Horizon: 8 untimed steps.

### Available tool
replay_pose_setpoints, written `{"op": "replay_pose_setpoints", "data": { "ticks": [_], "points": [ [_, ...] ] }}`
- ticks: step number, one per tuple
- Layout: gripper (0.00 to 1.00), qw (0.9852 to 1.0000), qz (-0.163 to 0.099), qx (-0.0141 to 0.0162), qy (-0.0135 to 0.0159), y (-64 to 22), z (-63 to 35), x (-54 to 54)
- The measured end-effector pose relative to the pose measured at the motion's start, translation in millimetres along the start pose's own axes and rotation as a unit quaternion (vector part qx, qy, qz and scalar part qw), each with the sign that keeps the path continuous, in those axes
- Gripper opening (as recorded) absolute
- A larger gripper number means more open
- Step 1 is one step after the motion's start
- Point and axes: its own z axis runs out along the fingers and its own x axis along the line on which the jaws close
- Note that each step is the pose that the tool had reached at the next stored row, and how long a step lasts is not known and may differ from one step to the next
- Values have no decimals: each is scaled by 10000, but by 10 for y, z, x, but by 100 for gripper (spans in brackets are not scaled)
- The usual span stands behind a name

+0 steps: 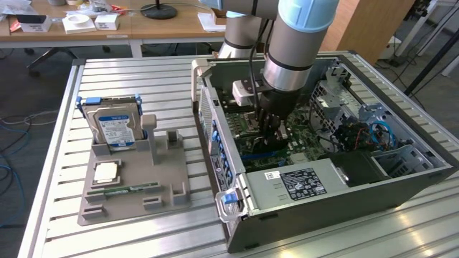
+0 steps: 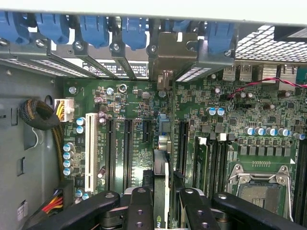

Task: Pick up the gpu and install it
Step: 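Insert the gpu into the slot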

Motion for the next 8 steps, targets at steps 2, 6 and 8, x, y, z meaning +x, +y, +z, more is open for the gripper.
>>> {"op": "replay_pose_setpoints", "data": {
  "ticks": [2, 6, 8],
  "points": [
    [26, 10000, 0, 0, 0, 0, 0, 0],
    [26, 10000, 0, 1, 0, 0, 6, 0],
    [26, 10000, 0, 0, 0, 0, 10, 0]
  ]
}}
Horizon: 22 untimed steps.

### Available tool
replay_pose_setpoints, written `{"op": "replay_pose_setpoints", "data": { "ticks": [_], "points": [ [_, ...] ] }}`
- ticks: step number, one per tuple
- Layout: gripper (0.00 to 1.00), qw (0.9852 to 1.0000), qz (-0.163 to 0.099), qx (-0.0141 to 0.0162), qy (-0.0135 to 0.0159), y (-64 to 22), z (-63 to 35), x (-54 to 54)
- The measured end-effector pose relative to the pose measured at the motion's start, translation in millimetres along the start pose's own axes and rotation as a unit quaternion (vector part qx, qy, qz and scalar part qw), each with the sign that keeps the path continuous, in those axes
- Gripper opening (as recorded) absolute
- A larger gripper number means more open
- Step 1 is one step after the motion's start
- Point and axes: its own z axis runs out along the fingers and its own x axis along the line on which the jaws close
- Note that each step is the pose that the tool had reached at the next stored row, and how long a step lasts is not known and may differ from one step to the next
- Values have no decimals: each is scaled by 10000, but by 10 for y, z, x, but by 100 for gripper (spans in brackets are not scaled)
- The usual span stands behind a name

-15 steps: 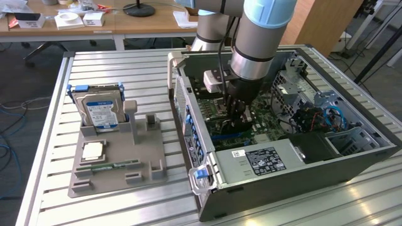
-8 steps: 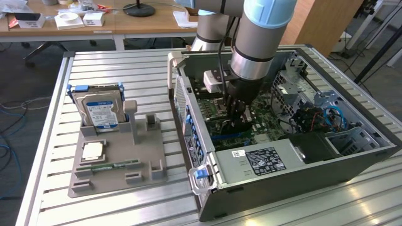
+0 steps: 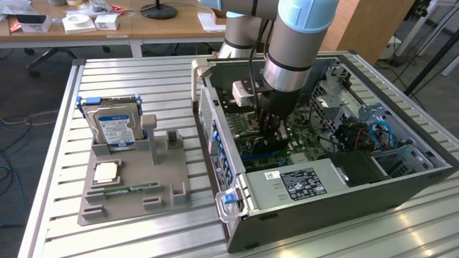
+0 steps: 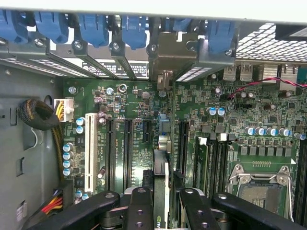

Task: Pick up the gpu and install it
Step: 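Insert the gpu into the slot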

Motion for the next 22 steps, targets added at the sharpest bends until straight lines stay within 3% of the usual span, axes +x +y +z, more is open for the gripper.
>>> {"op": "replay_pose_setpoints", "data": {
  "ticks": [22],
  "points": [
    [26, 10000, 0, 0, 1, 0, 13, 0]
  ]
}}
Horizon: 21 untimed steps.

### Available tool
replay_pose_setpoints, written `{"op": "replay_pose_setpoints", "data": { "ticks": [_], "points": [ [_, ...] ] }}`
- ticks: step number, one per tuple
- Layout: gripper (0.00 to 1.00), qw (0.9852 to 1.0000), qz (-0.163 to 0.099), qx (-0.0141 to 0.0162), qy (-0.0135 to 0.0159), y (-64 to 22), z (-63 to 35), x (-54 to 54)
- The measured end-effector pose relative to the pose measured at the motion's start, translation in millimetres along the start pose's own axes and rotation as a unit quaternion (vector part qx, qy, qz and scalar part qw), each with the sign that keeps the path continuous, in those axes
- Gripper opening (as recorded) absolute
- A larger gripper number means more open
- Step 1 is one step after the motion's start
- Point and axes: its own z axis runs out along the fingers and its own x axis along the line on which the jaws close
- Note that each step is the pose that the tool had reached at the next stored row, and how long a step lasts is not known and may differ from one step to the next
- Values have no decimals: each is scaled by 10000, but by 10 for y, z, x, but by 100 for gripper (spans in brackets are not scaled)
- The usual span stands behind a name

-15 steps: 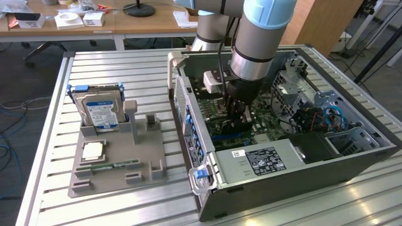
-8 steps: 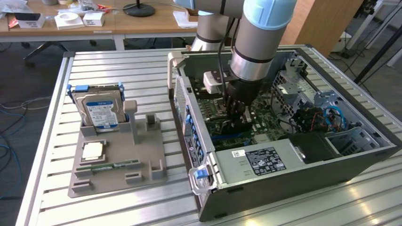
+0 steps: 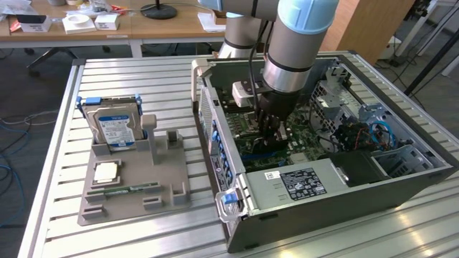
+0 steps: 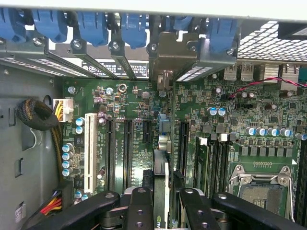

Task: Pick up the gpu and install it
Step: 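Insert the gpu into the slot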

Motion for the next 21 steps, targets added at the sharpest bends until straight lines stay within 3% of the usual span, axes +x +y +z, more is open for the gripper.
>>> {"op": "replay_pose_setpoints", "data": {
  "ticks": [14, 17, 18, 21],
  "points": [
    [26, 10000, 0, 0, 0, 0, 2, 0],
    [27, 10000, 0, 0, 0, 0, 2, 0],
    [33, 10000, 0, 0, 0, 0, 2, 0],
    [33, 10000, 0, 0, 0, 0, 2, 0]
  ]
}}
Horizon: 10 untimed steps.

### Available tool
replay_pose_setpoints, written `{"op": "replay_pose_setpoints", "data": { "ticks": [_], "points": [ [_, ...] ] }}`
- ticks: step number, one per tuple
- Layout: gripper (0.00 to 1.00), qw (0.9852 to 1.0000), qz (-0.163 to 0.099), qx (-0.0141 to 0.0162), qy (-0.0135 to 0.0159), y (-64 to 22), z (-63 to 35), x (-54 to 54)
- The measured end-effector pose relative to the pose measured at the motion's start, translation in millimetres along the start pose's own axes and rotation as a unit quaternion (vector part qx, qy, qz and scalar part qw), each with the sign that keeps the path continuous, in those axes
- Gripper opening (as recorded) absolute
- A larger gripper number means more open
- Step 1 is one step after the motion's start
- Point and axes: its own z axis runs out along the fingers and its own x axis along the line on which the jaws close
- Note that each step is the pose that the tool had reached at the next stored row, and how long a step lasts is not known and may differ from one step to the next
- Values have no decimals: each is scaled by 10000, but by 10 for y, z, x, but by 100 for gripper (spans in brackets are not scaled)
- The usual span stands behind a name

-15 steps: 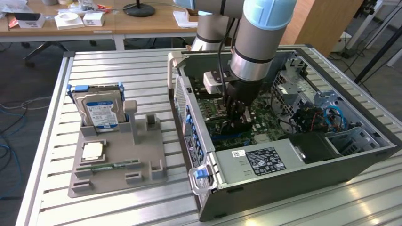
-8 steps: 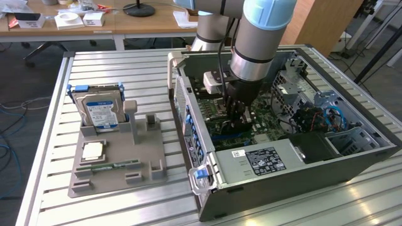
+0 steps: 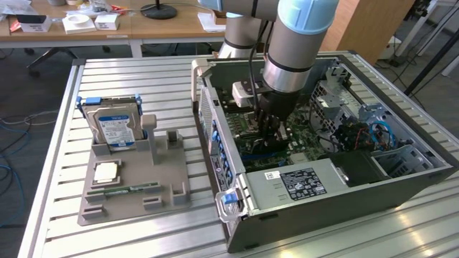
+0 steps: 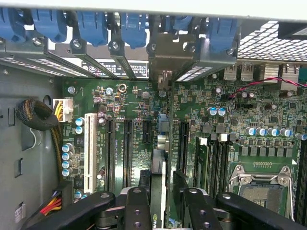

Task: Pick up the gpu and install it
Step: 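Insert the gpu into the slot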

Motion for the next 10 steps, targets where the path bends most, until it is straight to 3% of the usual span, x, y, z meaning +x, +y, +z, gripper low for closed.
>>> {"op": "replay_pose_setpoints", "data": {
  "ticks": [4, 10],
  "points": [
    [33, 10000, 0, 0, 0, 0, -9, 0],
    [33, 10000, -1, 0, 0, -8, -143, -2]
  ]
}}
